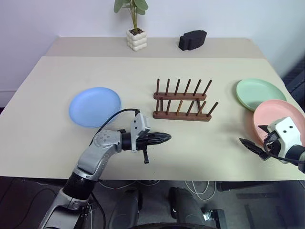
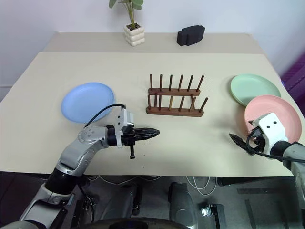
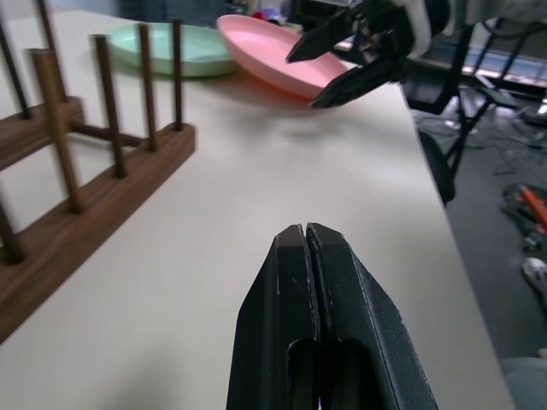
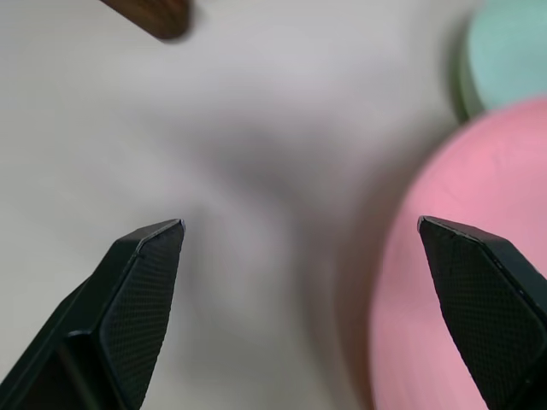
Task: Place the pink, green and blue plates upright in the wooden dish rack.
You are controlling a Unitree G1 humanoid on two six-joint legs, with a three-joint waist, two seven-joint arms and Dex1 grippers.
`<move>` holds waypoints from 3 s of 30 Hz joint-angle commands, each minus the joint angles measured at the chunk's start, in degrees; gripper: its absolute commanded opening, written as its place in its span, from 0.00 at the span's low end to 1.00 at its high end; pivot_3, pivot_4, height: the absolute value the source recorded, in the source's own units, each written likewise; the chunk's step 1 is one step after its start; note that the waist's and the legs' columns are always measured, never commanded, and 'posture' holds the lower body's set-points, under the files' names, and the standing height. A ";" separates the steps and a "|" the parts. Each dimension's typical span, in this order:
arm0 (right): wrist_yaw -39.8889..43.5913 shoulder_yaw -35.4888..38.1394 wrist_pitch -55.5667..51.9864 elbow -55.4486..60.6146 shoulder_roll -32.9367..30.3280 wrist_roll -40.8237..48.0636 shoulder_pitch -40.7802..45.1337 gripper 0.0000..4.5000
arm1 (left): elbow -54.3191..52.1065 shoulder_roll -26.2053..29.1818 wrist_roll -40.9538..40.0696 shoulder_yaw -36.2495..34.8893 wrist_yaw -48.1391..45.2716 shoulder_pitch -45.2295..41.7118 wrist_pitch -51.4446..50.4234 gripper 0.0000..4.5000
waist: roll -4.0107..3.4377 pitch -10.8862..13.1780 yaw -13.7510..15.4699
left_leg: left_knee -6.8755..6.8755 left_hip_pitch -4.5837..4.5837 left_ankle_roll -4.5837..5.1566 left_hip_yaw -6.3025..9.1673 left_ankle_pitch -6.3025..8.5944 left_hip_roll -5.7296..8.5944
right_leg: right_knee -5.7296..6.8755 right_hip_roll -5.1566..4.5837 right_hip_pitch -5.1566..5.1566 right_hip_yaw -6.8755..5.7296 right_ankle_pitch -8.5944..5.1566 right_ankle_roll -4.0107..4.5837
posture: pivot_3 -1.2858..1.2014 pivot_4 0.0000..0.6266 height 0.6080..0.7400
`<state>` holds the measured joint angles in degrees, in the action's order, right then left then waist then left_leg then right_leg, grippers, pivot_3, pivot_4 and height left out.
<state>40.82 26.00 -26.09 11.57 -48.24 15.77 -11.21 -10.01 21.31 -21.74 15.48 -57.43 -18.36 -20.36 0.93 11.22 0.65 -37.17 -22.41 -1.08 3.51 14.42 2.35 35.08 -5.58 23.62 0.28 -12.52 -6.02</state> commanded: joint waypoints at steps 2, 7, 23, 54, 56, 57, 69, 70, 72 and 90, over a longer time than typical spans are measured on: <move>-3.08 0.03 0.30 1.34 0.53 -2.78 -0.29 0.99 | -1.17 -0.55 -1.30 1.32 -1.97 -0.92 0.00 0.00 | 0.00 0.00 0.05 | -0.01 -0.01 0.00 0.00 0.00 0.00 | 0.00 0.00 -0.01 0.00 -0.08 -0.12 | 0.52 0.24 0.93; -5.06 -0.87 1.83 -1.54 1.11 -5.22 0.42 0.87 | -0.79 -0.88 -1.13 1.54 -2.65 -1.01 0.36 0.00 | 0.00 0.00 0.06 | 0.00 -0.01 0.00 0.00 0.00 0.00 | -0.01 0.00 -0.01 0.00 -0.08 -0.12 | 0.52 0.24 0.93; -4.13 -1.03 9.45 -5.53 1.34 -7.67 -1.82 0.01 | -0.73 -2.25 -1.30 1.33 -1.84 -0.21 -0.32 0.00 | 0.03 -0.02 0.06 | -0.01 0.02 0.00 0.01 0.00 0.00 | -0.02 0.00 -0.06 -0.01 -0.11 -0.15 | 0.52 0.24 0.93; -0.54 -6.59 -8.71 5.48 7.86 29.43 42.72 0.01 | -0.80 -3.55 0.40 -2.80 7.30 0.34 2.05 0.00 | -0.02 0.04 0.06 | 0.02 -0.12 0.04 0.32 0.01 0.02 | -0.09 -0.01 0.04 -0.04 0.02 0.02 | 0.52 0.24 0.93; -0.97 -5.30 -12.62 4.54 8.02 34.03 42.97 0.01 | -1.30 -3.30 0.26 -3.06 7.72 0.65 1.84 0.00 | -0.02 0.03 0.06 | 0.02 -0.11 0.03 0.32 0.01 0.01 | -0.06 0.00 0.05 -0.05 0.02 0.03 | 0.52 0.24 0.93; -0.97 -4.98 -13.16 4.39 8.03 34.99 43.06 0.01 | -1.52 -3.19 0.15 -3.14 7.88 0.75 1.72 0.00 | -0.02 0.03 0.06 | 0.01 -0.10 0.03 0.32 0.01 0.00 | -0.06 0.01 0.05 -0.05 0.02 0.04 | 0.52 0.24 0.93; -2.28 -0.90 -16.71 0.79 10.30 45.67 41.37 0.01 | -3.21 -2.06 -1.32 -4.72 7.90 1.45 1.40 0.00 | -0.03 0.04 0.02 | 0.03 -0.11 0.04 0.24 0.01 0.00 | -0.06 0.00 0.08 -0.04 0.02 0.03 | 0.52 0.24 0.93; -2.10 -0.77 -17.01 0.64 10.28 46.18 40.93 0.01 | -3.31 -2.18 -1.66 -5.09 7.92 1.46 1.74 0.00 | -0.03 0.04 0.03 | 0.03 -0.11 0.04 0.25 0.02 0.00 | -0.06 0.00 0.08 -0.04 0.02 0.03 | 0.52 0.24 0.93; -1.40 -0.59 -17.67 0.48 10.11 47.11 39.88 0.01 | -3.49 -2.82 -2.77 -6.31 8.18 1.20 2.32 0.00 | -0.03 0.04 0.03 | 0.04 -0.11 0.04 0.24 0.01 0.00 | -0.06 0.00 0.08 -0.04 0.02 0.03 | 0.52 0.24 0.93; -0.83 0.27 -18.65 -4.64 10.91 48.81 36.55 0.01 | -2.55 -3.34 -2.88 -6.33 7.79 1.58 2.76 0.00 | -0.03 0.04 0.00 | 0.04 -0.12 0.04 0.07 0.02 0.00 | -0.07 0.01 0.08 -0.04 0.02 0.03 | 0.52 0.24 0.93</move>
<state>40.13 23.68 -45.09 6.90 -37.78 62.92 25.49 -11.39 18.06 -24.34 9.38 -49.55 -16.66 -18.76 0.90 11.25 0.65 -37.13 -22.52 -1.04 3.58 14.44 2.35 35.02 -5.57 23.70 0.24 -12.50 -5.99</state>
